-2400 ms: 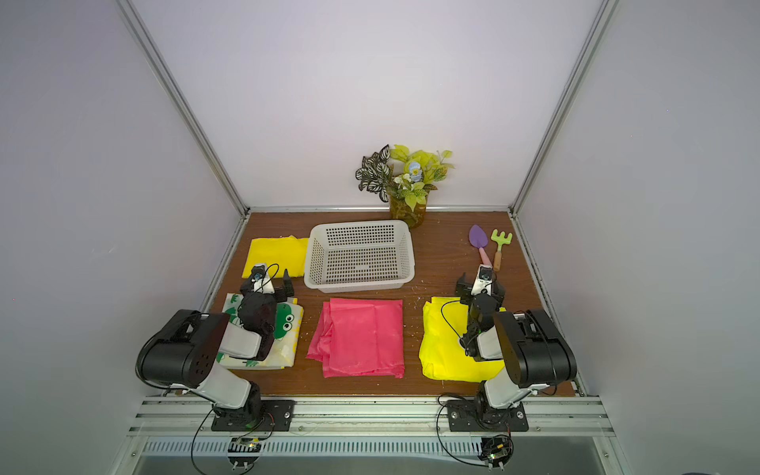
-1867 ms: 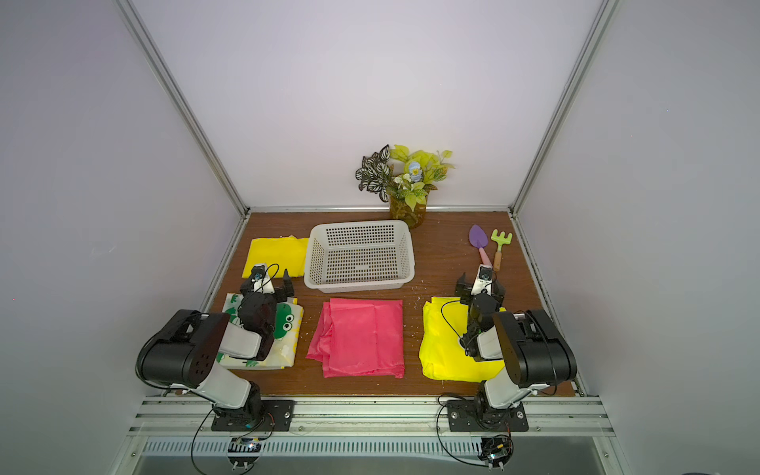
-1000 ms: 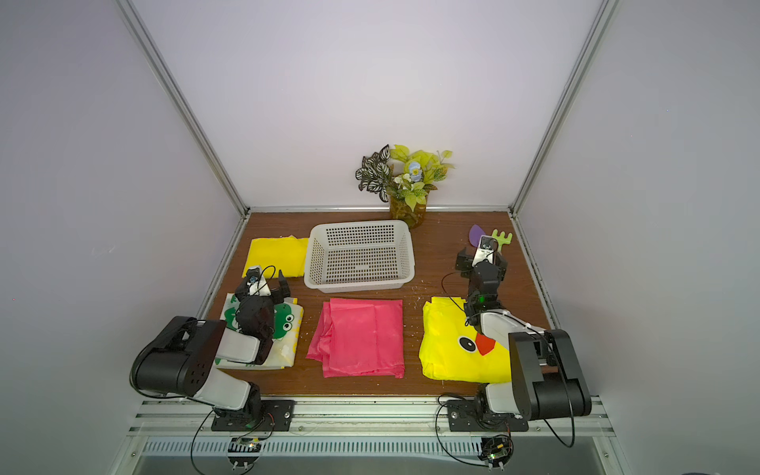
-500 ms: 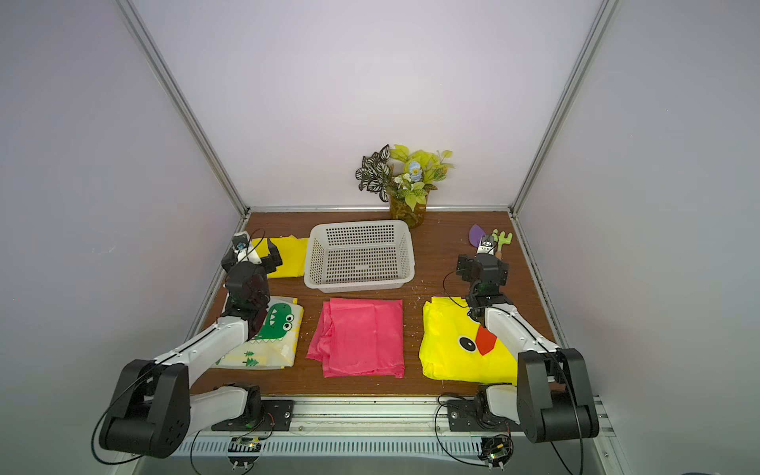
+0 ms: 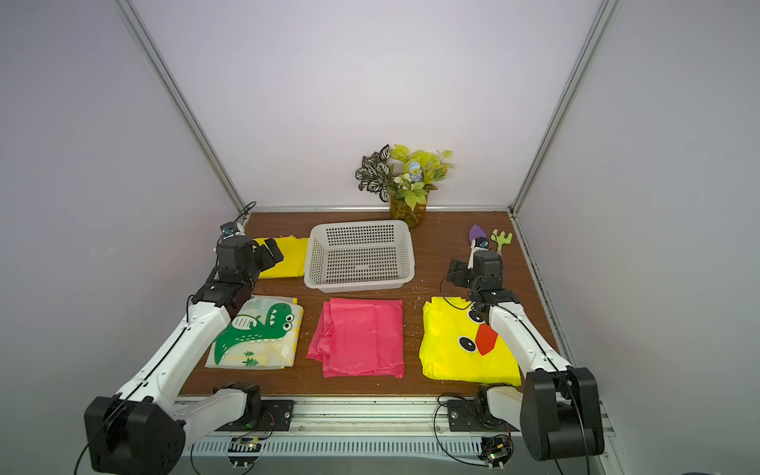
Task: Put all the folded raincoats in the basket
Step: Pick up the raincoat from the center of the board.
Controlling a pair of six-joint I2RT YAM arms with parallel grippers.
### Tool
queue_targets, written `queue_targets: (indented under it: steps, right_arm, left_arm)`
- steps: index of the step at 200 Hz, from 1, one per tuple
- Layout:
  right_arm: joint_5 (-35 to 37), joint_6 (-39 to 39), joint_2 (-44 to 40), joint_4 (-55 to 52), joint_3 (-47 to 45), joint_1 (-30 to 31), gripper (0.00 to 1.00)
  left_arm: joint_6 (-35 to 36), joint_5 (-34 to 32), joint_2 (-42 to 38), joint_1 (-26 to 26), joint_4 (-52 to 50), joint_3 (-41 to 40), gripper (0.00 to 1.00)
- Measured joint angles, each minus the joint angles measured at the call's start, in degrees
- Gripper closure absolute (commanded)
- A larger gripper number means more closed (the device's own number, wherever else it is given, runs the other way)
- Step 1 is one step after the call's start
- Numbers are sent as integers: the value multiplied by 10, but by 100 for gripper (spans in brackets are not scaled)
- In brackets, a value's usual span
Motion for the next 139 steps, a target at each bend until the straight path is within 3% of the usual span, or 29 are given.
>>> queue_targets:
  steps: [22,43,81,100,139]
  right_arm:
    - [-24,30,-27,-45,0,10,17]
    - [-44,60,-40,-97,6,25,32]
    - [-71,122,-81,-166,9,90,28]
    - [-71,148,-99,-191,12,124,23]
    - [-92,188,-102,-219,38,165,22]
  left_arm:
    - [-38,32,-23,0,-42,0,0]
    - [-65,68,-14,-7,-76,0,0]
    - [-105,143,5,-57,-124,-18,0]
    - [-121,171,-14,-81,-135,-46,0]
    - [-152,223,-69,-108,-159,-75,0]
